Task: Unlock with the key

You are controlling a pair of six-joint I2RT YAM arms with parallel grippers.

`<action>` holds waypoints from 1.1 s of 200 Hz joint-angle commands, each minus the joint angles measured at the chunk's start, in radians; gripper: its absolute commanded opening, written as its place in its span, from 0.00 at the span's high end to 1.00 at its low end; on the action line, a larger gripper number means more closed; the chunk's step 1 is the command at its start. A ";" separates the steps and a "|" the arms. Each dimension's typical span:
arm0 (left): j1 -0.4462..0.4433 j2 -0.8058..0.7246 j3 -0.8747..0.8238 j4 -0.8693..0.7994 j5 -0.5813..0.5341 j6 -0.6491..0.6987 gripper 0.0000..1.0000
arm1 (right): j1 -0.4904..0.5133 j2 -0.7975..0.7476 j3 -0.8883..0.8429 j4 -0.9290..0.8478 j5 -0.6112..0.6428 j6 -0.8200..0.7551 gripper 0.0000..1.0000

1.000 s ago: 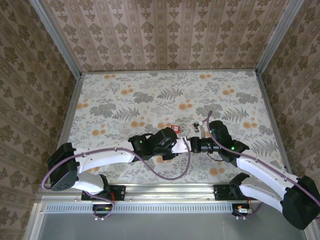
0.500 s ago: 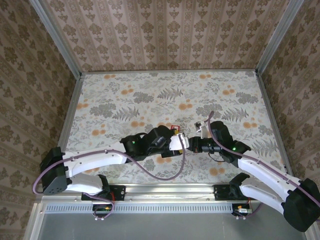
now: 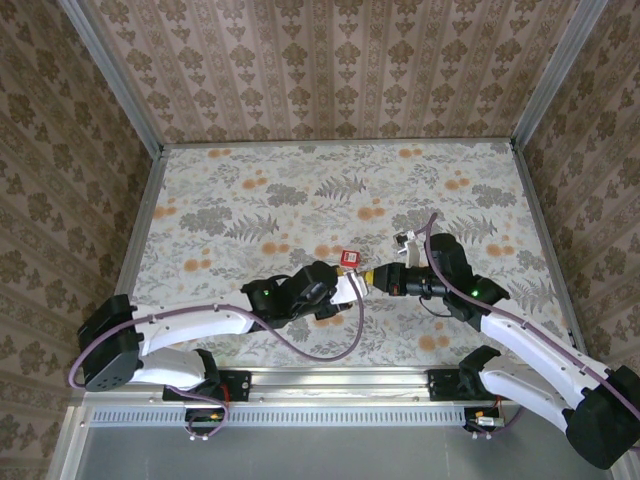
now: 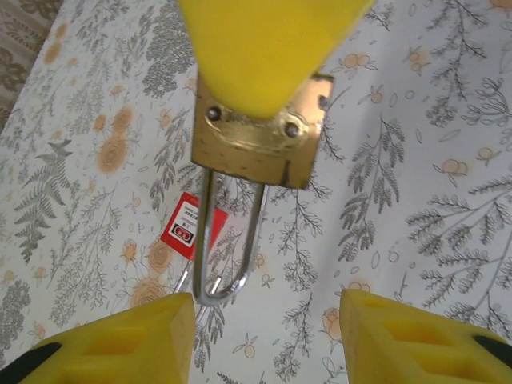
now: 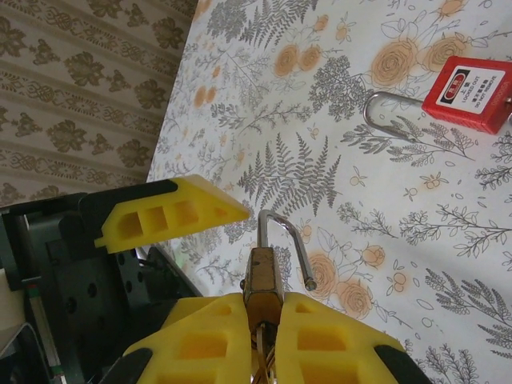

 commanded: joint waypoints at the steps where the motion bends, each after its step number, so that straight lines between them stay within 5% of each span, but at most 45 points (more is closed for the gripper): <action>1: 0.017 0.002 -0.012 0.083 -0.029 0.001 0.51 | -0.002 -0.010 0.019 0.020 -0.043 0.028 0.90; 220: 0.027 0.050 -0.028 0.169 -0.082 0.041 1.00 | 0.002 -0.043 -0.004 0.032 -0.076 0.076 0.90</action>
